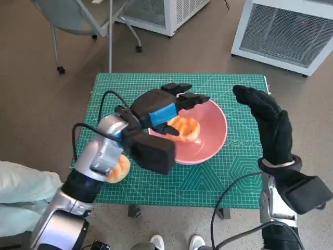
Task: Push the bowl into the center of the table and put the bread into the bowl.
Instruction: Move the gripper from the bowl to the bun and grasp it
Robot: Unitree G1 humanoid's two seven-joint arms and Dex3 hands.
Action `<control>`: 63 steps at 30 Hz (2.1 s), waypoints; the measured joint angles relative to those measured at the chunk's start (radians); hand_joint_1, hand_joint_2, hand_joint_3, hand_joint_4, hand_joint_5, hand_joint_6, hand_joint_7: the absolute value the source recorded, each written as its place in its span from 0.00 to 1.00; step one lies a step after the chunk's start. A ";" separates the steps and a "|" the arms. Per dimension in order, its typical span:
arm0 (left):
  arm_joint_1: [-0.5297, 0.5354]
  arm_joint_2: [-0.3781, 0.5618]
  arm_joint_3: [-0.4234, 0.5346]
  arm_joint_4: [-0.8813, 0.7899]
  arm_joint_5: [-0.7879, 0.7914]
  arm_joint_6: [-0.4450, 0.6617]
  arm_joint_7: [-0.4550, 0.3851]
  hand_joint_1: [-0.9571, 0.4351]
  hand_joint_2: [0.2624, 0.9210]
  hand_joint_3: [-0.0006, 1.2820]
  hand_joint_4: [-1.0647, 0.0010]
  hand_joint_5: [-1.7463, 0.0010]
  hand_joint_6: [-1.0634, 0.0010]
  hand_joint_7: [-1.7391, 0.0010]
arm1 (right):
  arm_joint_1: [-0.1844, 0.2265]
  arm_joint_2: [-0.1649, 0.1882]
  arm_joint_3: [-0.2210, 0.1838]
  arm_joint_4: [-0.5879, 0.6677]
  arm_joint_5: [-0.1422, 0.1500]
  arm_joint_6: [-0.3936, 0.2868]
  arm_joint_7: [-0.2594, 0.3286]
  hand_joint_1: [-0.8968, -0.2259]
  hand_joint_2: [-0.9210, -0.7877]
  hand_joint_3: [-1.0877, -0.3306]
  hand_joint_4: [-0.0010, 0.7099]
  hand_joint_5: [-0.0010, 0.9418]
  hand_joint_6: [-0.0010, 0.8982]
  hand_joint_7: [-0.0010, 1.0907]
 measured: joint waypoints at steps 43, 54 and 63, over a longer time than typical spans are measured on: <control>0.407 0.365 0.334 -0.083 -0.428 -0.285 -0.313 0.49 0.77 0.00 0.90 0.99 0.70 0.99 | -0.012 0.021 0.014 0.040 0.014 0.001 0.022 0.32 0.00 0.37 0.25 0.01 0.00 0.39; 0.455 0.358 0.308 -0.053 -0.370 -0.271 -0.297 0.54 0.75 0.00 0.87 0.99 0.70 0.99 | -0.021 0.018 0.013 0.051 0.021 0.008 0.043 0.31 0.00 0.37 0.25 0.01 0.00 0.39; 0.471 0.343 0.251 -0.048 -0.278 -0.201 -0.277 0.57 0.76 0.00 0.86 1.00 0.70 1.00 | -0.027 0.017 0.013 0.054 0.021 0.017 0.052 0.30 0.00 0.38 0.26 0.01 0.00 0.39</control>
